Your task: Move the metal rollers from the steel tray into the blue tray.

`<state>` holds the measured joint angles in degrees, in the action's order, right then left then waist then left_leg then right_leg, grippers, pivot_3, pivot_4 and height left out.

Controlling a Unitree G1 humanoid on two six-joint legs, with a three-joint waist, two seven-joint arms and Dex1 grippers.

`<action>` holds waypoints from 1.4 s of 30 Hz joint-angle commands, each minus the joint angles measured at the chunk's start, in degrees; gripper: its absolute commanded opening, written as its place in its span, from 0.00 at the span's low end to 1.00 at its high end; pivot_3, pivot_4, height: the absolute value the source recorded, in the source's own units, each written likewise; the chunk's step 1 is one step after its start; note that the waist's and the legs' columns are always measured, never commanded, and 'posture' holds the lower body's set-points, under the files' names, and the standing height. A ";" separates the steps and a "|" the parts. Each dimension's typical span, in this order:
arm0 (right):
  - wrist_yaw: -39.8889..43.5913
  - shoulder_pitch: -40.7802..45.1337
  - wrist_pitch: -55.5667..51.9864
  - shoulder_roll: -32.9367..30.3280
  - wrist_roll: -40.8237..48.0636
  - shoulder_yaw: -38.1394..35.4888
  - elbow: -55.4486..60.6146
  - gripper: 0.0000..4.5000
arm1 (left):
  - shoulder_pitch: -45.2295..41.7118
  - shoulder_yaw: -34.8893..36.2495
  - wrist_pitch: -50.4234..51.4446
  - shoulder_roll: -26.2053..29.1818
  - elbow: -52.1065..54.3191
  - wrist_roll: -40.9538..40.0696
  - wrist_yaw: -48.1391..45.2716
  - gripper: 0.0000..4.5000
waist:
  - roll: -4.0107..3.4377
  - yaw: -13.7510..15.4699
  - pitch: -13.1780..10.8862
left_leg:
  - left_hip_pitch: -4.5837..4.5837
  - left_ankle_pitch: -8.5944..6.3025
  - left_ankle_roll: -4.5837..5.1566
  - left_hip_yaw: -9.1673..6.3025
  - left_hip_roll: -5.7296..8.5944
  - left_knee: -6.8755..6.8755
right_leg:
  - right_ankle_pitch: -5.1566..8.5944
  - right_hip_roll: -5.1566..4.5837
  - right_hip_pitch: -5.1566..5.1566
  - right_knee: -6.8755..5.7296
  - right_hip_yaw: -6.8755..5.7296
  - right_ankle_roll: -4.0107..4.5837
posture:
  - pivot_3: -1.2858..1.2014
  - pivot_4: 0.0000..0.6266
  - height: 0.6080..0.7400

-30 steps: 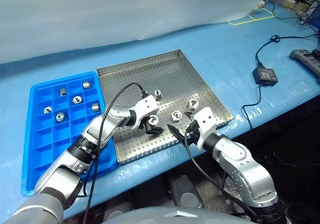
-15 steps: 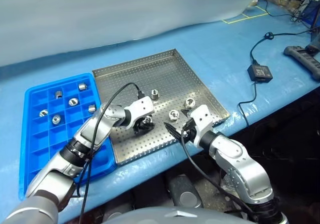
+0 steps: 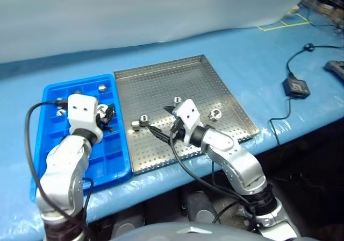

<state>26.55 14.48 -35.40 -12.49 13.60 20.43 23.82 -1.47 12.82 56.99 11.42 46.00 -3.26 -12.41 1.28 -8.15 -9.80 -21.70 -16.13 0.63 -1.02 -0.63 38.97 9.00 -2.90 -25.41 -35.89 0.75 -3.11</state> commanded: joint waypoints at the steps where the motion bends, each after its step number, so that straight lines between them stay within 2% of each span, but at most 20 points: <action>1: 1.92 1.90 1.79 1.70 0.78 1.45 -0.78 1.00 | 6.03 0.67 -1.96 -2.00 6.34 5.16 7.44 0.39 | 0.06 1.95 0.04 | 0.01 0.00 0.00 -0.01 0.00 0.04 | 0.06 0.00 0.05 0.01 0.00 0.11 | 0.51 0.24 1.00; 5: 3.81 2.94 2.46 2.49 0.82 2.73 -2.36 1.00 | 11.73 2.49 -5.99 -3.97 5.48 8.91 12.68 0.39 | 0.17 4.75 0.05 | 0.01 0.00 0.00 0.04 0.05 0.15 | 0.11 -0.04 0.11 0.04 0.05 0.19 | 0.52 0.24 1.00; 10: 4.55 3.21 2.96 2.99 0.70 3.23 -3.19 1.00 | 12.90 6.06 -11.21 -5.08 1.24 8.14 13.85 0.39 | 0.19 6.48 0.05 | 0.01 0.01 -0.02 0.00 0.02 0.17 | 0.14 -0.03 0.15 0.00 -0.05 0.27 | 0.53 0.24 1.00; 21: 3.69 1.55 3.19 3.48 0.26 3.30 -2.41 1.00 | 7.72 9.90 -18.85 -0.13 -12.38 6.15 12.38 0.39 | 0.23 6.63 0.07 | 0.00 0.01 -0.03 0.13 0.02 0.14 | 0.15 -0.02 0.13 0.01 -0.08 0.30 | 0.51 0.24 1.00; 33: 2.75 0.73 3.06 3.09 0.14 3.00 -1.85 1.00 | 4.89 8.06 -20.91 2.41 -20.41 4.97 10.18 0.39 | 0.24 6.21 0.08 | 0.00 0.01 -0.03 0.22 0.00 0.14 | 0.15 -0.02 0.12 -0.01 -0.09 0.31 | 0.51 0.24 1.00; 35: 2.57 0.61 2.99 2.99 0.07 2.85 -1.73 1.00 | 4.99 8.51 -21.04 2.17 -20.51 4.75 10.57 0.55 | 0.25 6.10 0.08 | 0.00 0.01 -0.03 0.23 0.00 0.14 | 0.15 -0.02 0.11 0.00 -0.08 0.31 | 0.51 0.24 1.00; 37: 2.42 0.44 2.87 2.85 0.06 2.65 -1.51 1.00 | 5.34 8.78 -20.81 2.01 -19.75 4.57 10.71 0.65 | 0.25 6.03 0.08 | 0.00 0.01 -0.03 0.23 0.00 0.12 | 0.15 -0.02 0.11 0.00 -0.07 0.31 | 0.51 0.24 1.00; 41: 2.00 -0.16 2.26 1.90 0.33 1.84 -0.41 1.00 | 5.51 7.83 -19.35 2.49 -13.22 3.74 9.45 0.96 | 0.28 6.04 0.07 | -0.01 0.01 -0.03 0.23 0.00 0.13 | 0.15 -0.02 0.10 0.00 -0.08 0.31 | 0.50 0.24 1.00; 42: 1.93 -0.35 1.99 1.35 0.45 1.33 0.02 1.00 | 4.79 7.61 -18.63 2.74 -10.78 2.06 8.06 1.00 | 0.30 6.09 0.07 | -0.02 0.01 -0.03 0.23 -0.01 0.13 | 0.15 -0.02 0.09 0.01 -0.07 0.31 | 0.50 0.24 1.00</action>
<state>28.60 14.26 -33.23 -10.97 13.64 23.32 20.99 4.52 20.72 38.11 13.21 28.61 0.70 -2.94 1.57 -2.06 -9.73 -21.73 -16.12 0.60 -0.80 -0.63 39.10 9.15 -2.92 -25.31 -35.87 0.67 -2.81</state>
